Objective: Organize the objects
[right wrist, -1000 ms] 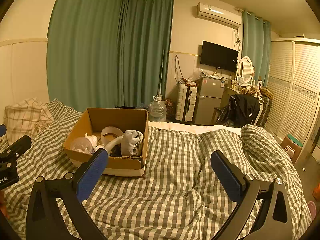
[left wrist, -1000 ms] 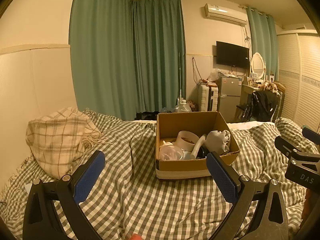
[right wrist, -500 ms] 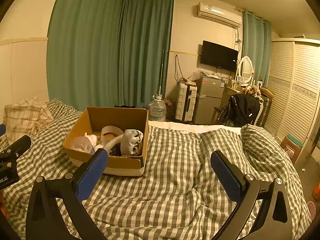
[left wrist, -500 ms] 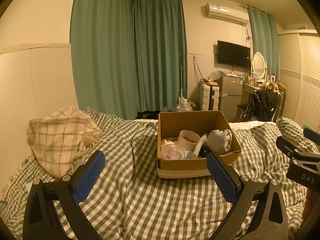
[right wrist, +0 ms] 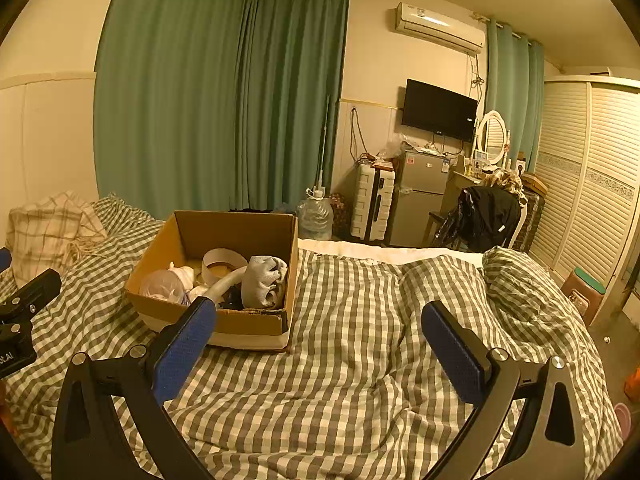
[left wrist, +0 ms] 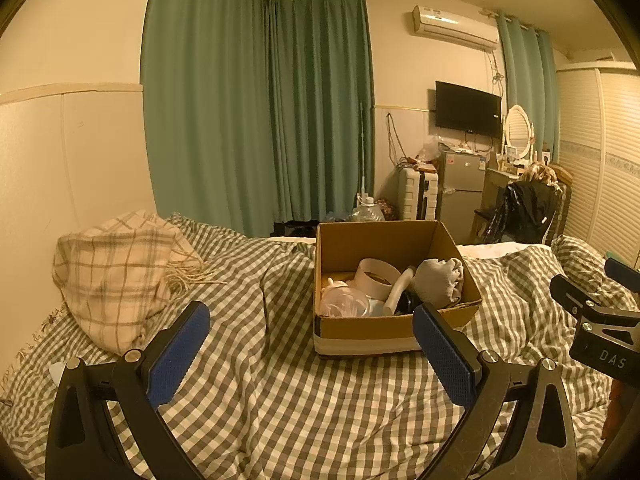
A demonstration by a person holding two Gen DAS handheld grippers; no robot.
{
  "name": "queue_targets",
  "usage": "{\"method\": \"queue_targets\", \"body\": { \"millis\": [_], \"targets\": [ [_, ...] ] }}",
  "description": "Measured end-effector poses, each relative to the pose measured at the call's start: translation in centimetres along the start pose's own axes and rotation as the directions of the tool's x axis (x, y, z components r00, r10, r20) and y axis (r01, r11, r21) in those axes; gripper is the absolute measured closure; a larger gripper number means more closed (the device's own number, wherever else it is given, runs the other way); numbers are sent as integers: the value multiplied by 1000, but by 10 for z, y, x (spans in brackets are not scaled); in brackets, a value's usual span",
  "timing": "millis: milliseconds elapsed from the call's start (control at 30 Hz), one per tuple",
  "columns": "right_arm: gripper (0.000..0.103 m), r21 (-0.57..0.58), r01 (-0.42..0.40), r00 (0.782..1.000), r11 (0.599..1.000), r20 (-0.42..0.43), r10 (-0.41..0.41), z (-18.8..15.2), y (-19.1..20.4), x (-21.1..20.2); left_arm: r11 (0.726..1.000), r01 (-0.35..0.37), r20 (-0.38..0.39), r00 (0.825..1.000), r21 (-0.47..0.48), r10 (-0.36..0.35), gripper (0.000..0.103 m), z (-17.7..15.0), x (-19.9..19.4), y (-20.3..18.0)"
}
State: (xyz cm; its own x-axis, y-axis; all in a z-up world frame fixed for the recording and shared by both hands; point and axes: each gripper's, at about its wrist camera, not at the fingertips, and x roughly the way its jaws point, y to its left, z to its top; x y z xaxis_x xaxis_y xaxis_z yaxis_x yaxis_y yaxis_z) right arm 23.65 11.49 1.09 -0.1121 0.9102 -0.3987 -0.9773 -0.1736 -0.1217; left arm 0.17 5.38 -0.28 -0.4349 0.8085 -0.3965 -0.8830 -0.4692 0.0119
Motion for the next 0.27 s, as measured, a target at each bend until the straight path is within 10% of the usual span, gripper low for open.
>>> {"method": "queue_targets", "body": {
  "millis": [267],
  "targets": [
    [0, -2, -2, 1000, 1000, -5, 2, -1, 1, 2, 1000, 12, -1, 1000, -6, -12, 0, -2, -1, -1]
  ]
}}
